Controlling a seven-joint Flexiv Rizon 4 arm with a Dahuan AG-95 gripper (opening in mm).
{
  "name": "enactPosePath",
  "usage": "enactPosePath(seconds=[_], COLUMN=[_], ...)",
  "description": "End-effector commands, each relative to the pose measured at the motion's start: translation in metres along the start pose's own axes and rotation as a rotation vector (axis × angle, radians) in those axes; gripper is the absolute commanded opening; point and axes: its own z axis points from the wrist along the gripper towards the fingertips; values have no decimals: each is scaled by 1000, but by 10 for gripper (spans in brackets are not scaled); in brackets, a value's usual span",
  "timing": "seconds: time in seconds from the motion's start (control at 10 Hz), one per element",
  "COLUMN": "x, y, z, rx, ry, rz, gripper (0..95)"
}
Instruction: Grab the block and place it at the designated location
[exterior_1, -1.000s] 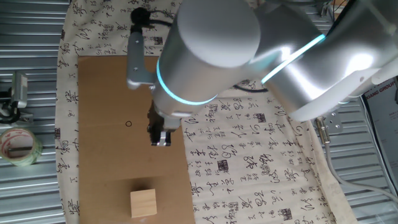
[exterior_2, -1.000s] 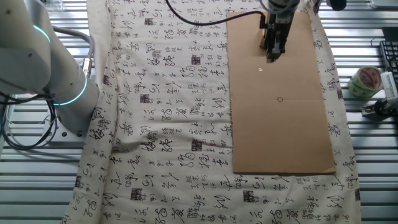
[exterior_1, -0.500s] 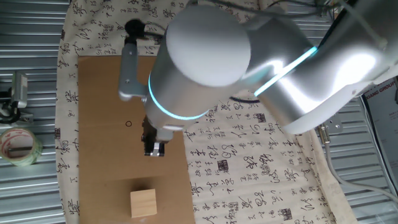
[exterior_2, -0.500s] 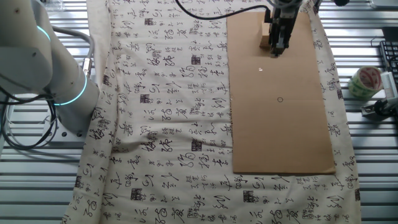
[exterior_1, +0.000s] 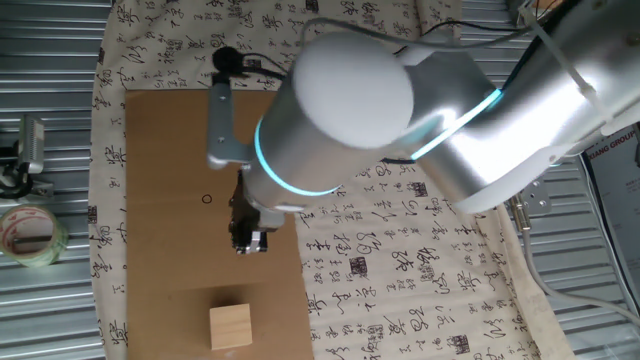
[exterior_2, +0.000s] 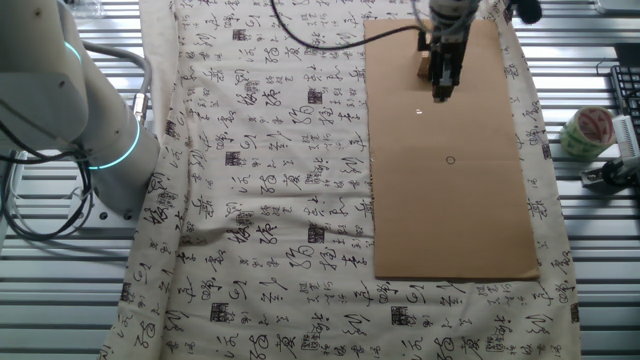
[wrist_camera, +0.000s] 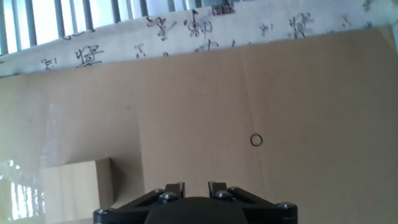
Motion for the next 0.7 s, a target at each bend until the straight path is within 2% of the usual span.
enactPosePath(seconds=[0.1, 0.7], x=[-3, -3], y=[2, 2], z=[1, 0], rx=[3, -16], ry=[25, 25], rz=[4, 8], gripper=[380, 380])
